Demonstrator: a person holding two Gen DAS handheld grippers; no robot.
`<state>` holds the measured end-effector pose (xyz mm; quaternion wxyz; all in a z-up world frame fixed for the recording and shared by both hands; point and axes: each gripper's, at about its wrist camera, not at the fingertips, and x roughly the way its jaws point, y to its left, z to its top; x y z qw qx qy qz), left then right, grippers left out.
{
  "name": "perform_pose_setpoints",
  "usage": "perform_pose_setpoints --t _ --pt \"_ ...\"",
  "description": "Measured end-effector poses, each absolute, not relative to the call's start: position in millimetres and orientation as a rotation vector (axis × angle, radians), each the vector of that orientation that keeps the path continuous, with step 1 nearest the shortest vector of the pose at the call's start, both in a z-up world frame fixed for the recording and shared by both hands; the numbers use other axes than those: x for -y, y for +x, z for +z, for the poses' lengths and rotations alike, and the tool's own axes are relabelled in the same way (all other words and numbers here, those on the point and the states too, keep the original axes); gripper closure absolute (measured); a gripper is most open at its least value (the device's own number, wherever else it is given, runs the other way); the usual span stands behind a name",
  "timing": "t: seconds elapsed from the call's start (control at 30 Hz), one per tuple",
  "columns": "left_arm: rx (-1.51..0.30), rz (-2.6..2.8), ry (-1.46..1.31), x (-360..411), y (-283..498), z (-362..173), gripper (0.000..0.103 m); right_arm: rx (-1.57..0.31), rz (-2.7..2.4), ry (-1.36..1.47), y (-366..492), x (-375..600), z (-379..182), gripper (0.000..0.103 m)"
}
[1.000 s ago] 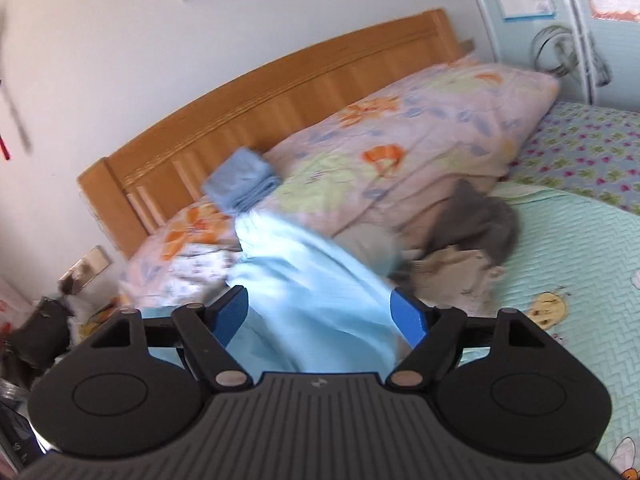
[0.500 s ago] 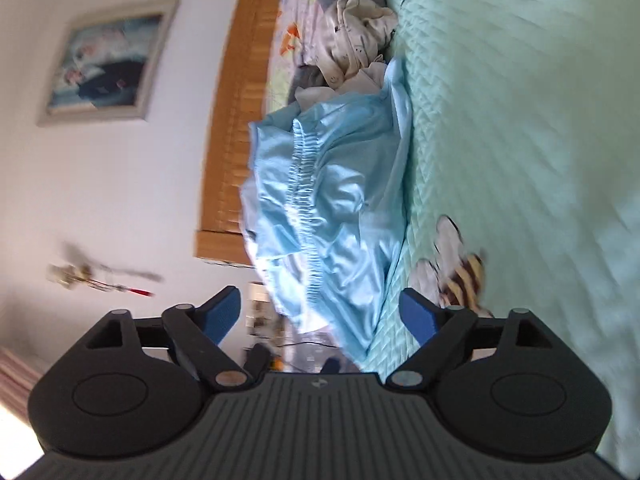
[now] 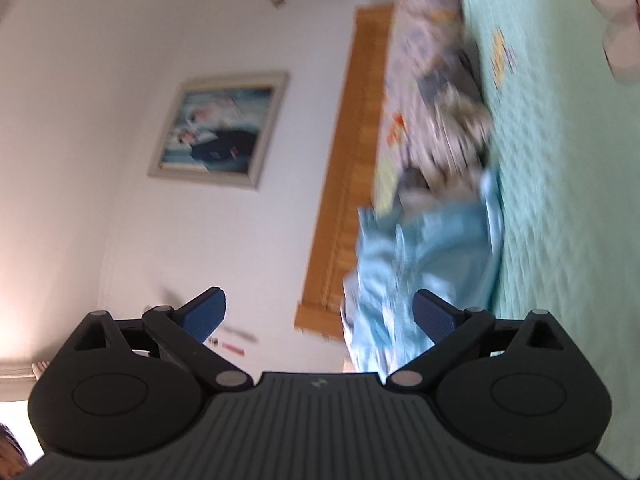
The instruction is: Fold clothes
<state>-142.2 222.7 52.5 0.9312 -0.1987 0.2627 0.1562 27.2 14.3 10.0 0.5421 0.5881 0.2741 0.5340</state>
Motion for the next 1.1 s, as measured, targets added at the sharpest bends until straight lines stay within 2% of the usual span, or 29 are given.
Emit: perform_pose_setpoints --t 0.13,0.27,0.4,0.5,0.63,0.83,1.1 --pt "-0.539 0.352 -0.379 -211 -130 43 0.001 -0.588 1.26 1.333 37 9 -4 0.0" --pt "-0.535 0.381 -0.375 -202 -122 36 0.001 -0.602 1.213 1.284 39 24 -25 0.0" --pt "-0.563 0.384 -0.314 -190 -112 35 0.001 -0.565 1.231 1.192 38 26 -14 0.0" --pt "-0.564 0.44 -0.115 -163 -104 46 0.001 -0.51 1.228 1.081 32 28 2 0.0" --pt "-0.424 0.511 0.153 -113 -110 68 0.0 -0.44 1.238 1.095 30 47 16 0.0" --pt "-0.33 0.431 0.111 -73 -105 87 0.0 -0.386 1.185 1.137 38 91 12 0.0" --pt "-0.413 0.368 0.015 -51 -84 75 0.0 -0.372 1.159 1.206 56 112 -2 0.0"
